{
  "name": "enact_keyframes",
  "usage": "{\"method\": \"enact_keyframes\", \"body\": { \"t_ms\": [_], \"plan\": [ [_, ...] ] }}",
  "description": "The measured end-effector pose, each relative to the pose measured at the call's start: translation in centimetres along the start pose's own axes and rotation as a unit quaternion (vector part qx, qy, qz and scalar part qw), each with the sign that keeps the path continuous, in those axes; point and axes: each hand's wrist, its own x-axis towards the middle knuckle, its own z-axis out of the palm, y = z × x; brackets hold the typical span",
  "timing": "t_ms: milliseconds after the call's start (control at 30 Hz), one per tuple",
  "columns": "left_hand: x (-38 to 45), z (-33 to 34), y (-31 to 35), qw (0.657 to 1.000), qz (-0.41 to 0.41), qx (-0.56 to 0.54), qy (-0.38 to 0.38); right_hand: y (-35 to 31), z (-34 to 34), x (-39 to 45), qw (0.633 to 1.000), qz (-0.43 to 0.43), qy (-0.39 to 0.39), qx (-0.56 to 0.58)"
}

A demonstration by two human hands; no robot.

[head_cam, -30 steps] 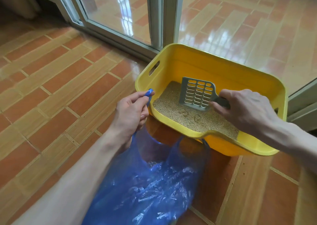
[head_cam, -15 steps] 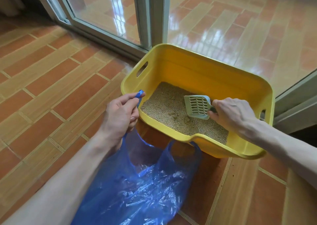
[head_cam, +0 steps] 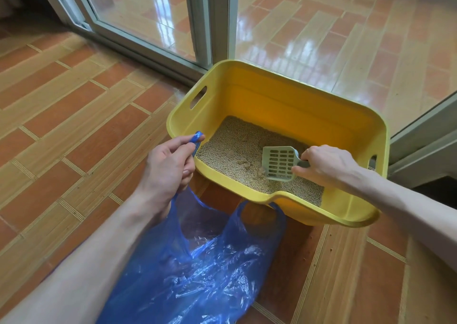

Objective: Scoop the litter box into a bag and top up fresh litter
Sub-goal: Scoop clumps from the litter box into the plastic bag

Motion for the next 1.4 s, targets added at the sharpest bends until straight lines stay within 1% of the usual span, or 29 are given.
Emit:
{"method": "enact_keyframes", "body": {
  "t_ms": [233, 567, 633, 700, 767, 1000, 1133, 1233, 1300, 1400],
  "plan": [
    [-0.3, -0.1, 0.1, 1.000, 0.000, 0.002, 0.002, -0.9, 0.4, 0.7, 0.990, -0.009, -0.105, 0.091],
    [-0.8, -0.4, 0.2, 1.000, 0.004, 0.018, -0.001, -3.1, 1.4, 1.5, 0.961, -0.018, -0.187, 0.202],
    [-0.9, -0.5, 0.2, 1.000, 0.005, 0.022, 0.000, -3.2, 1.9, 1.5, 0.944, 0.000, -0.218, 0.250],
    [-0.9, -0.6, 0.2, 1.000, 0.006, 0.026, 0.003, -3.2, 2.5, 1.5, 0.917, 0.027, -0.247, 0.313],
    [-0.9, -0.6, 0.2, 1.000, 0.005, 0.027, 0.005, -3.2, 2.6, 1.3, 0.901, 0.041, -0.262, 0.345],
    [-0.9, -0.5, 0.0, 1.000, 0.008, 0.021, 0.006, -3.0, 2.0, 1.0, 0.881, 0.058, -0.279, 0.379],
    [-0.9, -0.4, 0.0, 1.000, 0.009, 0.024, 0.002, -2.3, 1.7, 0.5, 0.881, 0.059, -0.272, 0.383],
    [-1.0, -0.4, 0.1, 1.000, 0.010, 0.023, 0.000, -1.7, 1.4, 0.0, 0.893, 0.064, -0.249, 0.370],
    [-1.0, -0.4, 0.1, 1.000, 0.011, 0.023, -0.001, -1.5, 1.1, -0.2, 0.911, 0.065, -0.225, 0.339],
    [-1.1, -0.5, 0.2, 1.000, 0.011, 0.022, -0.001, -1.5, 0.6, -0.6, 0.948, 0.053, -0.179, 0.260]
  ]
}}
